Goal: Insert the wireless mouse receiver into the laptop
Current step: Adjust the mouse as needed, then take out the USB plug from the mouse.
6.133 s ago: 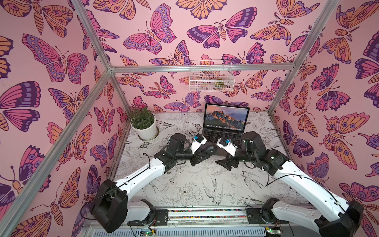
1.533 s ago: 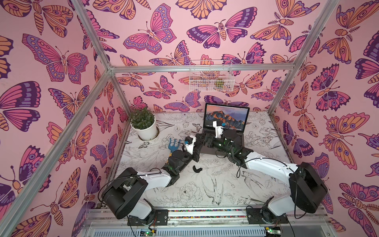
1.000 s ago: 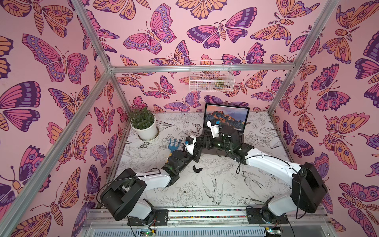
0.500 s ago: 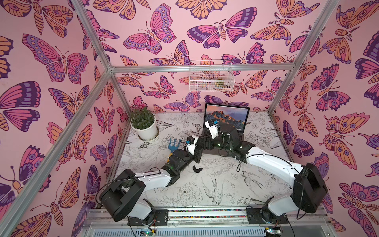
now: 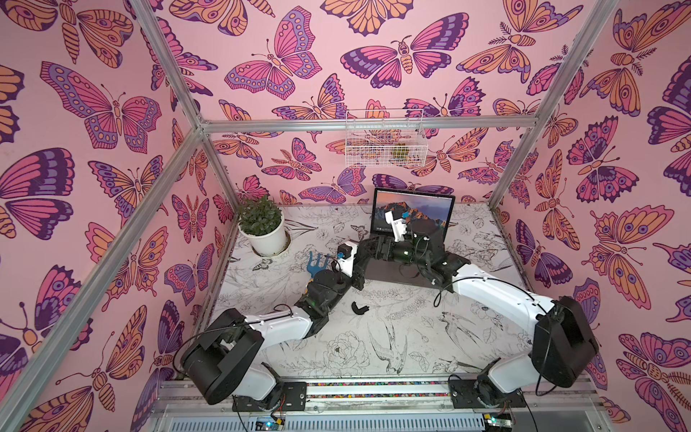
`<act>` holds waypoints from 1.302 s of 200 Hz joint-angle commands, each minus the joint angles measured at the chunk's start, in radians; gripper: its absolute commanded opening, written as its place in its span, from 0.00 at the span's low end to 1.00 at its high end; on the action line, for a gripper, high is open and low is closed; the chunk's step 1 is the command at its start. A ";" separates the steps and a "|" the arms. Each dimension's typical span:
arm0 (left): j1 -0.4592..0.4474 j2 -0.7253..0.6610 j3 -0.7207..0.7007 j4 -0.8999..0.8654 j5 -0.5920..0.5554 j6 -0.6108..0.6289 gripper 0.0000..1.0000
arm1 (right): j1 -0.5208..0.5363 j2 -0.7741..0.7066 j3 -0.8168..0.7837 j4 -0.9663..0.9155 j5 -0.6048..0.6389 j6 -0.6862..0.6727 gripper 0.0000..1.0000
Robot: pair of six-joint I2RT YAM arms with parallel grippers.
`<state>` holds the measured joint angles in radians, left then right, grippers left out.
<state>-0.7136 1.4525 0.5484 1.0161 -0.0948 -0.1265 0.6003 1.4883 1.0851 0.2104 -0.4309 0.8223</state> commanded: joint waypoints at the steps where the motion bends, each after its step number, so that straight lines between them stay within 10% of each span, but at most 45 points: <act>1: 0.005 0.054 0.046 0.139 -0.113 0.062 0.00 | -0.049 -0.078 0.006 0.066 -0.004 0.301 0.73; 128: -0.007 0.254 0.145 0.400 -0.191 0.260 0.00 | 0.068 -0.113 -0.084 0.269 0.263 0.847 0.55; 260: -0.027 0.236 0.139 0.407 -0.125 0.268 0.00 | 0.087 -0.042 -0.137 0.355 0.355 0.917 0.39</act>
<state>-0.7345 1.7161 0.6811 1.3685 -0.2470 0.1303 0.6827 1.4193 0.9127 0.5129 -0.0818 1.7290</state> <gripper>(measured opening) 0.283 0.397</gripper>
